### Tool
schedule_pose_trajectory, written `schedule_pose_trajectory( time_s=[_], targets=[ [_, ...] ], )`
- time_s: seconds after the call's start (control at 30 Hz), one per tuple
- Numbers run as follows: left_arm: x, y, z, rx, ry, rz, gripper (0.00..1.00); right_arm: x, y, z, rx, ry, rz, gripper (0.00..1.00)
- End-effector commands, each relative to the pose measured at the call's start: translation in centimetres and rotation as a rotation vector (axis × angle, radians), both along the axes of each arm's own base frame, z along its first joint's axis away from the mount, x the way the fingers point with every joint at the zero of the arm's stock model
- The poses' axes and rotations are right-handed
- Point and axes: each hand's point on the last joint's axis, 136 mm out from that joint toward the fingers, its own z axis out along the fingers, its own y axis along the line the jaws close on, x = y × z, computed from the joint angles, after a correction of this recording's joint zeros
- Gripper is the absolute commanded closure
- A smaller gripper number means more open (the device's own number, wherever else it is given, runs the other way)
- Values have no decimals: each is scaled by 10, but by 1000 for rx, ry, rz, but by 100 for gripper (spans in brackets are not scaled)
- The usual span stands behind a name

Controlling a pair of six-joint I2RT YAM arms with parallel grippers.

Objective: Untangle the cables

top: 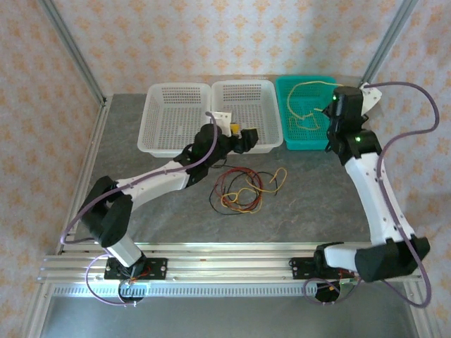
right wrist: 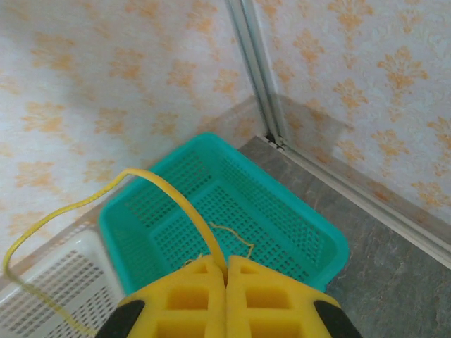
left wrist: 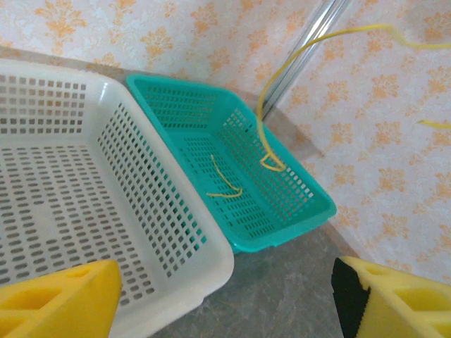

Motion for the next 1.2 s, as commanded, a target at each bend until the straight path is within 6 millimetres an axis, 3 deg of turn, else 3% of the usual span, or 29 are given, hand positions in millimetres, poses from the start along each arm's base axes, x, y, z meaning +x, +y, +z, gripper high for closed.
schedule_pose_trajectory(
  time_s=[0.0, 0.27, 0.43, 0.63, 0.83, 1.17],
  targets=[
    [9, -12, 0, 51, -17, 19, 19, 27, -10, 4, 80, -53, 9, 100],
    [24, -65, -6, 128, -33, -23, 18, 78, -47, -67, 186, 70, -64, 100],
    [34, -87, -19, 162, -19, -39, 18, 107, -49, -105, 275, 142, -14, 100],
    [44, -91, -28, 185, 2, -17, 18, 129, -45, -146, 310, 219, 9, 100],
    [48, -88, -52, 205, 46, 10, 18, 147, -40, -192, 323, 312, 48, 100],
    [47, -85, -72, 227, 87, 15, 18, 157, -28, -248, 344, 435, 100, 100]
  ],
)
